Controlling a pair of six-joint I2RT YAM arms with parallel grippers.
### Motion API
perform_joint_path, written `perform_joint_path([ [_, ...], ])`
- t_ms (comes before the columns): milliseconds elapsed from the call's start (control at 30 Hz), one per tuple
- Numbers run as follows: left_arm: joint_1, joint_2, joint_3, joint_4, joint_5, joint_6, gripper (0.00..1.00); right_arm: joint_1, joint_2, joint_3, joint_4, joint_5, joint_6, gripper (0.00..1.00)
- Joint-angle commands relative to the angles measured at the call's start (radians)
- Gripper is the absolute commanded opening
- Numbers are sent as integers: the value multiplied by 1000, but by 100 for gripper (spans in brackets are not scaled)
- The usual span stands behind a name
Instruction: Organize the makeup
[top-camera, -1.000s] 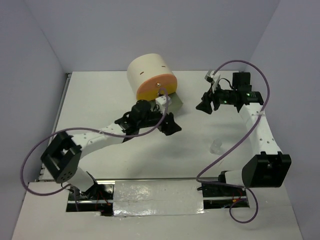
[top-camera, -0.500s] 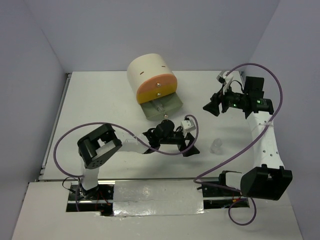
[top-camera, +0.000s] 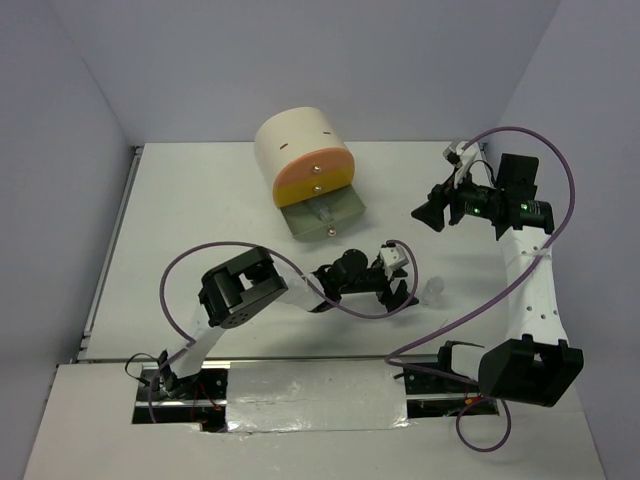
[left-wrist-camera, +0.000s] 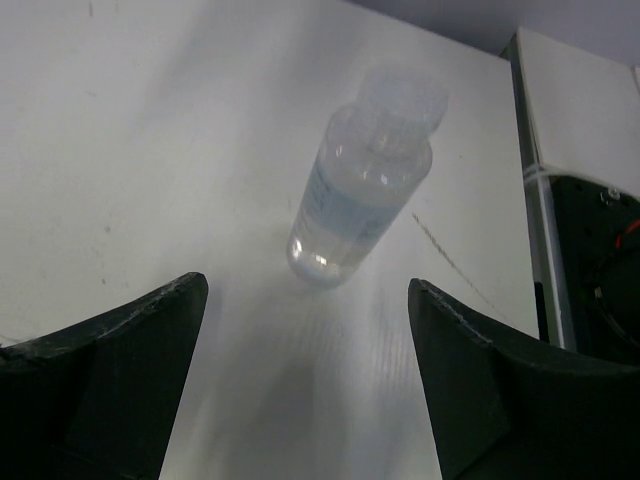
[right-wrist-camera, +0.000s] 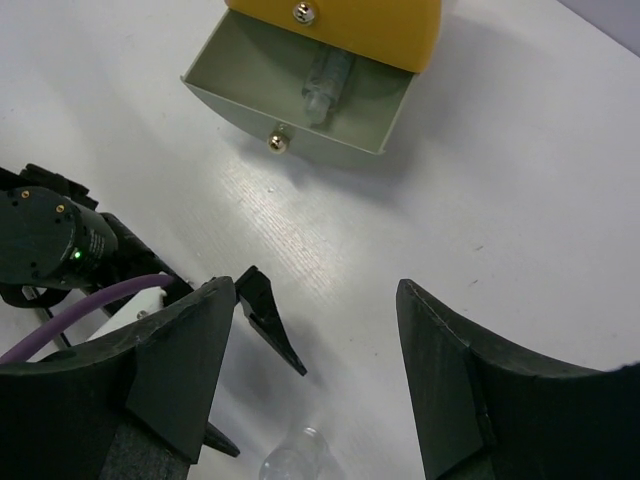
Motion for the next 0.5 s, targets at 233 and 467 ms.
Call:
perform_joint_path([
  [233, -29, 98, 153, 134, 45, -1, 94, -42, -19, 7, 37, -26, 39, 73],
  [467, -42, 136, 228, 97, 57, 2, 95, -48, -16, -4, 44, -26, 47, 73],
])
